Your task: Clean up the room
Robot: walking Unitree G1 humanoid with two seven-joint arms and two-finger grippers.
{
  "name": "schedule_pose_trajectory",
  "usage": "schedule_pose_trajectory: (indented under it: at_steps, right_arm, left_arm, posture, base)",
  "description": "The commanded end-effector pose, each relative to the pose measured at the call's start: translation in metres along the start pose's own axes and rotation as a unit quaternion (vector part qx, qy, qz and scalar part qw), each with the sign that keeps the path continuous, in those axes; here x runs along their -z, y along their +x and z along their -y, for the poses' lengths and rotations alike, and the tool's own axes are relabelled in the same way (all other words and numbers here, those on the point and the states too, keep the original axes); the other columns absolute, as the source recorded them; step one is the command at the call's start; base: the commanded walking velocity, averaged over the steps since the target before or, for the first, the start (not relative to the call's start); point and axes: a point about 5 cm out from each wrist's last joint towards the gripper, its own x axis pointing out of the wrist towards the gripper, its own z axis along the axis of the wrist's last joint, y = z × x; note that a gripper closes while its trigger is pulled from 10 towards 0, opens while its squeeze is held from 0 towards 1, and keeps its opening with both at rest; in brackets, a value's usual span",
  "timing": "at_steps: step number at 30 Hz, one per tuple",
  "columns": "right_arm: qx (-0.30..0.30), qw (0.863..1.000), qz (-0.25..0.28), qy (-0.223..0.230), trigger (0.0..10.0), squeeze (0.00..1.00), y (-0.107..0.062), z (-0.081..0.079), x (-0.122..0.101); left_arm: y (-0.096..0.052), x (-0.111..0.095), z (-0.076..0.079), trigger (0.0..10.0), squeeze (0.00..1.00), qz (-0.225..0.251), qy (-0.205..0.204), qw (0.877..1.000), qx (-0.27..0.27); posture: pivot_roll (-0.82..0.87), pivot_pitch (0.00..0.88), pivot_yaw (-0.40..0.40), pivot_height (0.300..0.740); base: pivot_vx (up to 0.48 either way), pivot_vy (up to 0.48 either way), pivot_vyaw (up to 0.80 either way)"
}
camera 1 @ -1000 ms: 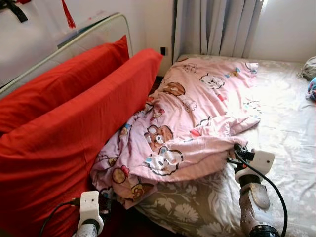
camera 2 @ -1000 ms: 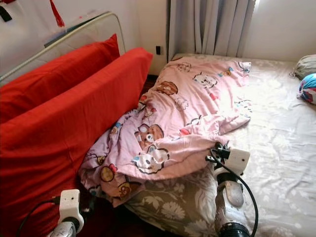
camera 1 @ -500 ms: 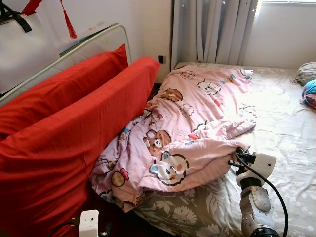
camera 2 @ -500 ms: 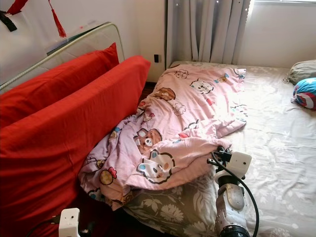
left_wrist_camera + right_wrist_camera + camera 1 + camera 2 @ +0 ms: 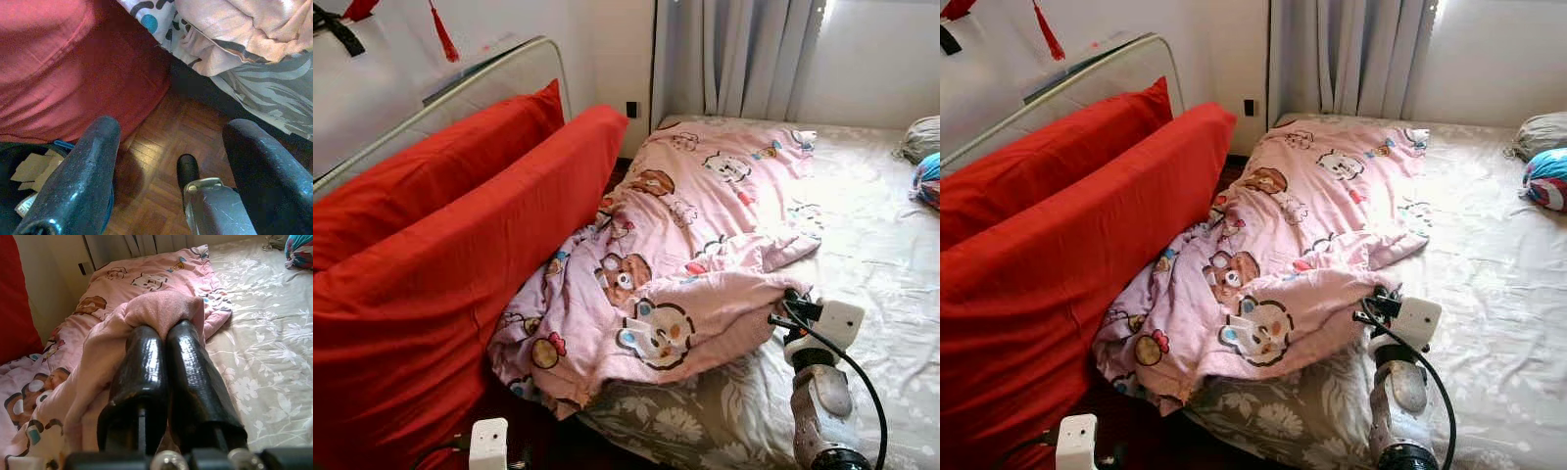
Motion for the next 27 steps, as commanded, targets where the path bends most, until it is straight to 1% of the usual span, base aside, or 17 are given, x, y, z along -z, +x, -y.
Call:
schedule_pose_trajectory:
  at_steps: [1,7,27]
  right_arm:
    - [-0.009,1.0,0.01,0.0,10.0,0.0,0.003,-0.006,-0.005]
    - [-0.012,1.0,0.012,0.003,10.0,0.0,0.003,-0.01,-0.006]
    - [-0.016,1.0,0.011,-0.001,10.0,0.0,0.002,-0.013,-0.005]
  left_arm:
    - [-0.003,0.009,-0.004,10.0,0.0,-0.02,-0.005,1.0,-0.005]
    - [-0.004,0.013,-0.004,10.0,0.0,-0.028,-0.007,1.0,-0.003]
    - [-0.006,0.02,-0.01,10.0,0.0,-0.05,-0.008,0.999,-0.005]
  posture:
    - [-0.14,0.089,0.051,0.74]
    - [-0.13,0.114,0.048,0.74]
    - [-0.13,0.123,0.047,0.74]
  base:
    - [0.0,0.0,0.0]
    - [0.0,0.0,0.0]
    - [0.0,0.0,0.0]
